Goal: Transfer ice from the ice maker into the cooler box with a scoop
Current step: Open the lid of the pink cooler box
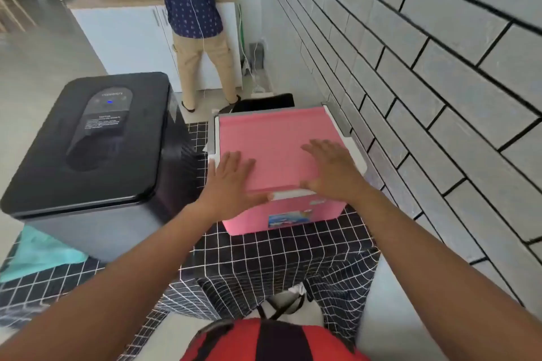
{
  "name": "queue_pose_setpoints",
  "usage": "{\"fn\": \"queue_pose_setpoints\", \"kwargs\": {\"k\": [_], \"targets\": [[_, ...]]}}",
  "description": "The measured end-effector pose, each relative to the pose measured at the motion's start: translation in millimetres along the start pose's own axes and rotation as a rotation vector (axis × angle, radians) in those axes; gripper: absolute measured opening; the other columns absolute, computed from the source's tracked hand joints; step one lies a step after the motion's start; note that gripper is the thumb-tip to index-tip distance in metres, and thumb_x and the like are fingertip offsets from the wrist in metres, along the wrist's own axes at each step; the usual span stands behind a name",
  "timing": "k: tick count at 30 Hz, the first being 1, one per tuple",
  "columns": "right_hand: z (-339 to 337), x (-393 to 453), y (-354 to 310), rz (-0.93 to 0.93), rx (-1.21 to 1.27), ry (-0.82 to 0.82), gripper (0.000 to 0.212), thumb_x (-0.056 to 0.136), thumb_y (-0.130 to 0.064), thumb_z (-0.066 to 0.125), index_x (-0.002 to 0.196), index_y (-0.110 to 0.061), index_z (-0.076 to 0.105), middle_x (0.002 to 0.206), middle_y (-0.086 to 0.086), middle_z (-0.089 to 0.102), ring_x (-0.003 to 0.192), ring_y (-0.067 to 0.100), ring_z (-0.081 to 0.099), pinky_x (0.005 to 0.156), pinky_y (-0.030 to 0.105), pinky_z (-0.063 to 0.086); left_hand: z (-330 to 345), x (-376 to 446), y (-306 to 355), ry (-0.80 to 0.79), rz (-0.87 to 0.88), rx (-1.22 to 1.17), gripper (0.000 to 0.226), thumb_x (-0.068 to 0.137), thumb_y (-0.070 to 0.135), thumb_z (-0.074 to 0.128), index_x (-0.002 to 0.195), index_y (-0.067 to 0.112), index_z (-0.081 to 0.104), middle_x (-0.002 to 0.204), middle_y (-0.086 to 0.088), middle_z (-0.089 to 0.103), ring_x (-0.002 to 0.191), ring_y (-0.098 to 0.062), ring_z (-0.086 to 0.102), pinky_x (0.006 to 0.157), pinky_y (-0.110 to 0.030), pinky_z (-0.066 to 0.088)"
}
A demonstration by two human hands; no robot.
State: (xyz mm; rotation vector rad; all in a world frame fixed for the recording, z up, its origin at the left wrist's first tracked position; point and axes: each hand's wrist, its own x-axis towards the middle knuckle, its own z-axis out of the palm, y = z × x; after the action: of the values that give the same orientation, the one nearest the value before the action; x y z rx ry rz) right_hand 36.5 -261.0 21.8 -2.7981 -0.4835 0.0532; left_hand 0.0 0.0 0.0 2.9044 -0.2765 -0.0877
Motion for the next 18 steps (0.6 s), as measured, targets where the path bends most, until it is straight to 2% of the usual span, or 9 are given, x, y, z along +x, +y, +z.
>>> {"fn": "queue_pose_setpoints", "kwargs": {"k": [2,5,7,11,15,18], "targets": [[3.7,3.9,7.3,-0.012,-0.173,-0.097,0.103,0.066,-0.073,0.062,0.149,-0.038,0.011,0.16,-0.005,0.004,0.146,0.024,0.003,0.114,0.061,0.004,8.9,-3.2,-0.2,0.035,0.049,0.2,0.117,0.061,0.097,0.023,0.154,0.027,0.006,0.163,-0.007,0.0,0.149,-0.027,-0.007,0.115,-0.054,-0.011],[15.9,4.1,21.5,0.0,-0.273,-0.119,0.111,0.062,-0.077,0.061,0.148,-0.044,-0.001,0.16,-0.008,-0.007,0.147,0.024,-0.005,0.109,0.066,-0.004,17.8,-4.2,-1.3,0.109,0.023,0.197,0.109,0.066,0.088,0.042,0.152,0.029,0.011,0.162,-0.013,0.007,0.149,-0.034,0.0,0.118,-0.058,-0.001],[21.3,3.6,26.7,-0.013,-0.291,-0.093,0.111,0.06,-0.081,0.057,0.147,-0.045,-0.003,0.16,-0.009,-0.008,0.147,0.023,-0.005,0.108,0.067,-0.005,18.1,-3.0,2.3,0.14,-0.02,0.19,0.102,0.068,0.086,0.044,0.15,0.033,0.015,0.16,-0.016,0.01,0.147,-0.041,0.003,0.117,-0.06,0.002],[24.7,3.6,30.4,-0.029,-0.302,-0.059,0.108,0.06,-0.09,0.042,0.147,-0.045,-0.003,0.161,-0.007,-0.006,0.147,0.023,-0.003,0.109,0.067,-0.003,20.8,-3.7,10.8,0.194,-0.117,0.168,0.101,0.067,0.094,0.03,0.149,0.036,0.023,0.157,-0.021,0.014,0.143,-0.049,0.007,0.115,-0.062,0.002],[27.5,0.3,34.1,-0.032,-0.274,-0.003,0.1,0.061,-0.093,0.023,0.147,-0.047,0.002,0.161,-0.007,0.0,0.147,0.021,0.001,0.11,0.065,0.0,18.8,-4.8,11.1,0.205,-0.115,0.198,0.102,0.069,0.095,0.025,0.148,0.03,0.027,0.153,-0.027,0.019,0.141,-0.051,0.014,0.116,-0.061,0.009],[27.4,-1.2,35.0,-0.036,-0.266,0.02,0.099,0.061,-0.095,0.016,0.147,-0.047,0.005,0.161,-0.007,0.002,0.147,0.02,0.003,0.111,0.064,0.001,16.0,-4.7,10.4,0.188,-0.095,0.238,0.103,0.07,0.094,0.021,0.148,0.027,0.028,0.15,-0.03,0.022,0.138,-0.052,0.018,0.116,-0.061,0.012]]}}
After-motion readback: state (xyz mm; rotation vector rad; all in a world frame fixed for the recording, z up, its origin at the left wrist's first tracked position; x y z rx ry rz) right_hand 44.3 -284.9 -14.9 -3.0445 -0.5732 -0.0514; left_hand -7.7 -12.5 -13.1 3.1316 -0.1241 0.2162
